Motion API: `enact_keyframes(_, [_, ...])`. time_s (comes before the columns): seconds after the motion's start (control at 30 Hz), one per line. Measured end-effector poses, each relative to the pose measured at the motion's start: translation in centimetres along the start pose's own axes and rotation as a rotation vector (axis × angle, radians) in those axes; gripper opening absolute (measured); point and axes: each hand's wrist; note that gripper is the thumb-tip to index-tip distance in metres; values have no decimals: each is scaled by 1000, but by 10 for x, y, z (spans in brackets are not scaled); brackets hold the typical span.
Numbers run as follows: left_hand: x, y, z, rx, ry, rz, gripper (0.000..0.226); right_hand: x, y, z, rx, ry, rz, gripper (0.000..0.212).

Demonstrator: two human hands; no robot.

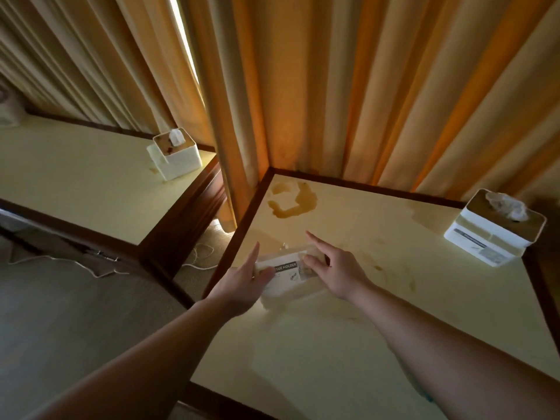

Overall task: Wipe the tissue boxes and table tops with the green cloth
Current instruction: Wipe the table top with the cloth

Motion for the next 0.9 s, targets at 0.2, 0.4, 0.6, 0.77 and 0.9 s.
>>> enact_keyframes(0.2, [-3, 1, -5, 134, 1, -9, 83, -12, 13, 11, -36, -37, 47, 56])
enact_keyframes(0.4, [3, 16, -13, 145, 225, -36, 84, -9, 17, 13, -42, -74, 38, 59])
enact_keyframes(0.6, [-10, 23, -37, -262, 525, -118, 79, 12, -6, -7, -67, -96, -66, 70])
enact_keyframes(0.77, [-56, 31, -89, -510, 596, -28, 79, 35, -36, -57, -161, -213, -180, 58])
enact_keyframes(0.9, [-107, 30, -122, -651, 588, 87, 75, 52, -79, -101, -294, -243, -243, 53])
Point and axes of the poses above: each hand's wrist, its own y-axis towards the middle knuckle, its own x-axis out of the back of the hand, z = x × y, and after that the axes turned 11 degrees about -x, right-handed
